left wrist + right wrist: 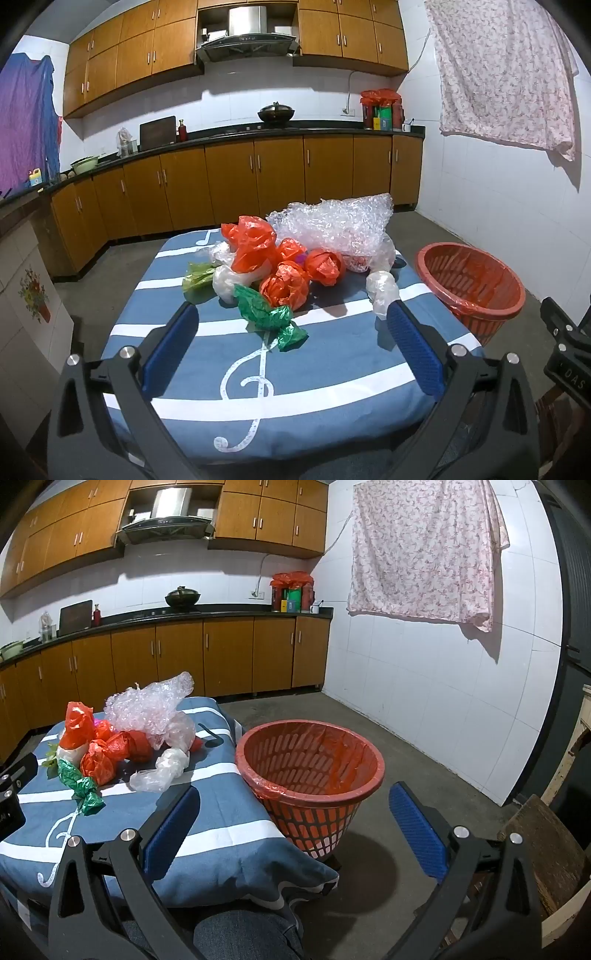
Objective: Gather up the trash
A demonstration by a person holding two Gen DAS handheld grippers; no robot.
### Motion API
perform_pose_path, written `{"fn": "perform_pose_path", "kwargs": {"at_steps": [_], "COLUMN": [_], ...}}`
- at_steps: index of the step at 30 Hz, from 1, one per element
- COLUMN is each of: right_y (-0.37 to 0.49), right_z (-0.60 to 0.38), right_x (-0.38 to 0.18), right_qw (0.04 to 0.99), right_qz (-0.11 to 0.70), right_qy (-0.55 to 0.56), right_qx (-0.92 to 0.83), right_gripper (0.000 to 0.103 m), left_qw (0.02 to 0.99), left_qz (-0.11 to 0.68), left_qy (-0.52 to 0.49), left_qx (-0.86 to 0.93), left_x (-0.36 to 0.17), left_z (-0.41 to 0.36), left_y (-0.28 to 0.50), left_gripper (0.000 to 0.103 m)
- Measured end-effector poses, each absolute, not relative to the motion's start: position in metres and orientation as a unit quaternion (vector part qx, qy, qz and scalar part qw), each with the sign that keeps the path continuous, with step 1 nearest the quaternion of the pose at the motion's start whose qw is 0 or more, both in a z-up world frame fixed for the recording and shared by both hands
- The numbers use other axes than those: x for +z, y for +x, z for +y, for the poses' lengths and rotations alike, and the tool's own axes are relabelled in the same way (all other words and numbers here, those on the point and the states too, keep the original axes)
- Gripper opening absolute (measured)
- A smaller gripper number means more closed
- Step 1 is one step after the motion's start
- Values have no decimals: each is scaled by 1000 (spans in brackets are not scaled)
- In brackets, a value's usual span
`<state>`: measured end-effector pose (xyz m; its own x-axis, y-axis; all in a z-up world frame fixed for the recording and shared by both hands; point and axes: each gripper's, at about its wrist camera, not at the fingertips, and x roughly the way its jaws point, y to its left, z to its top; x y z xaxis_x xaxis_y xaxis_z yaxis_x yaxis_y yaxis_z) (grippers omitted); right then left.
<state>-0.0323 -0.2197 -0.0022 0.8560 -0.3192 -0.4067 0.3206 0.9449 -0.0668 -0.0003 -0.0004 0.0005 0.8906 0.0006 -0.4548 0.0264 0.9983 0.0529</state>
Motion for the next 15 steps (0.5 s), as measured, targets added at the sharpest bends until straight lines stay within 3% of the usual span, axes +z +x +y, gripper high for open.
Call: {"fn": "perform_pose_path", "kwargs": {"at_steps": [15], "right_y": [-33], "right_z": [-222], "right_x": [-3], "right_qw": [963], "right_qz": [211], "right_qy": [3], "right_qx": [-166], "right_gripper": [101], "left_qw": [972], "left_qz": [235], "left_qy": [28], "left_qx": [-6], "left_x": [0], "left_z": [0], "left_y": [0], "left_gripper": [99]}}
